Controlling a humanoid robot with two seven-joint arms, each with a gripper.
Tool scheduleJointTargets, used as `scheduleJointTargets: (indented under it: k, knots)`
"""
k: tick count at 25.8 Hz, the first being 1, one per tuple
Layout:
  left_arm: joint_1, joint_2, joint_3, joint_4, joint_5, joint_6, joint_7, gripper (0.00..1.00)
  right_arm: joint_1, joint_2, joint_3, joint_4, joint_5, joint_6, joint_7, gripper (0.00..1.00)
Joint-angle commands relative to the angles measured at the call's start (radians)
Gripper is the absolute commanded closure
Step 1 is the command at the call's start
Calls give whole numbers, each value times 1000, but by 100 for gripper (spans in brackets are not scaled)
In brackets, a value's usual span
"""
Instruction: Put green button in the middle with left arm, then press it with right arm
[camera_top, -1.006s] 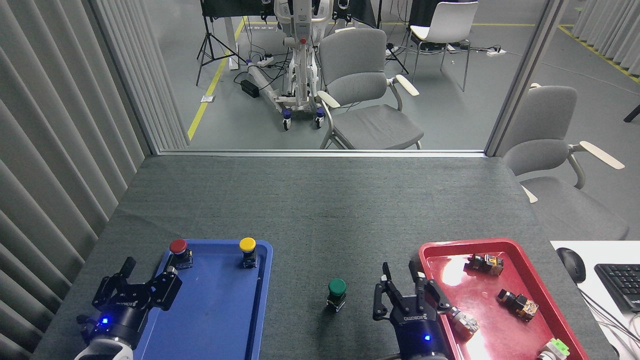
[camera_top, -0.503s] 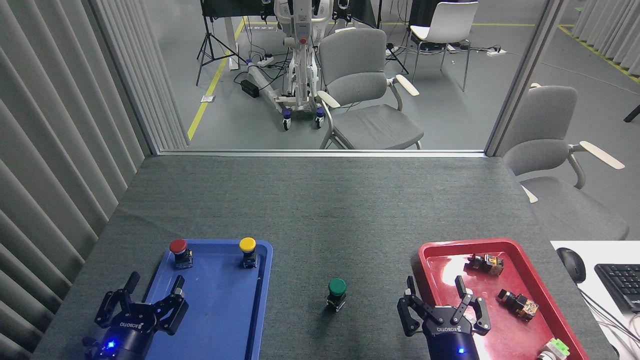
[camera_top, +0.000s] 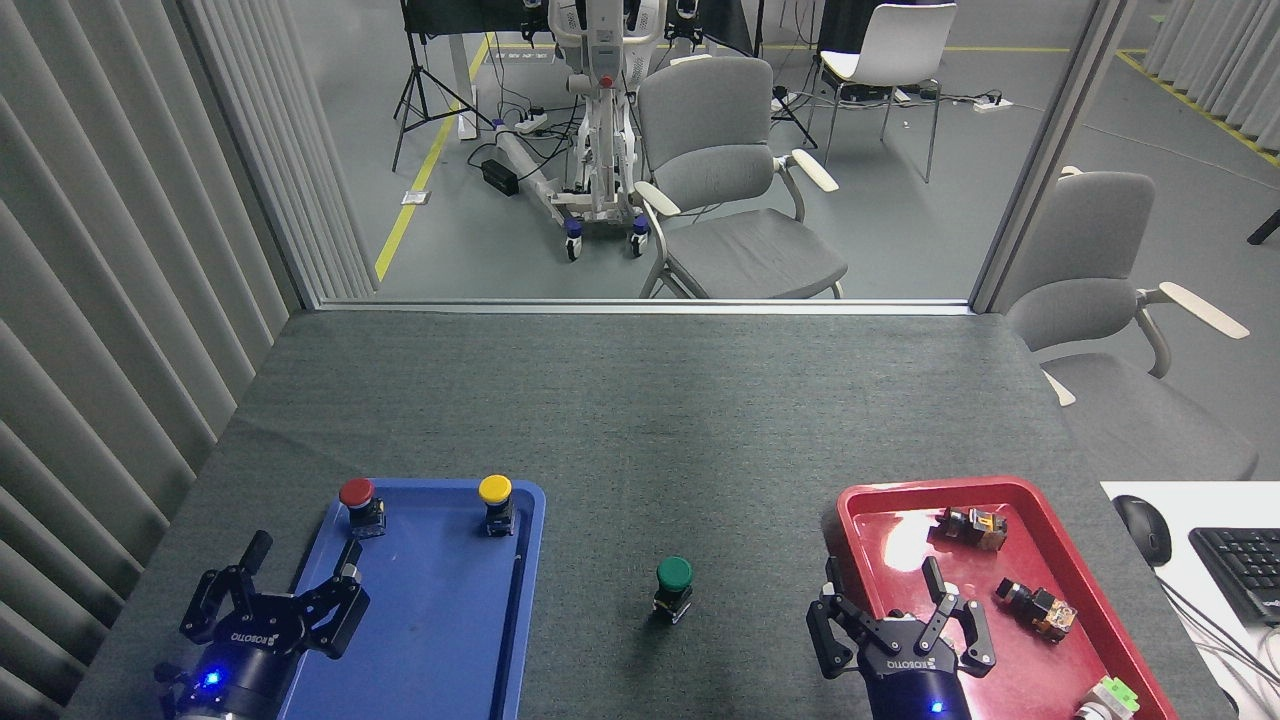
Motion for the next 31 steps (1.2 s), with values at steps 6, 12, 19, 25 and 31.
scheduleJointTargets:
  k: [6, 12, 19, 25, 31]
  knots:
    - [-18, 3, -1, 5, 2, -1, -6, 1, 16, -4, -29, -28, 0, -35, 1, 1]
    - [-16, 1, -1, 8, 2, 2, -4, 1, 25, -1, -27, -28, 0, -25, 8, 1]
    - [-30, -2, 1, 31, 1, 3, -3, 1, 34, -2, -17, -31, 3, -25, 2, 1]
    - [-39, 0, 1, 53, 2, -1, -3, 1, 40, -1, -20, -40, 6, -30, 4, 1]
    - [-36, -8, -2, 70, 2, -4, -3, 1, 45, -7, -27, -31, 6, -25, 8, 1]
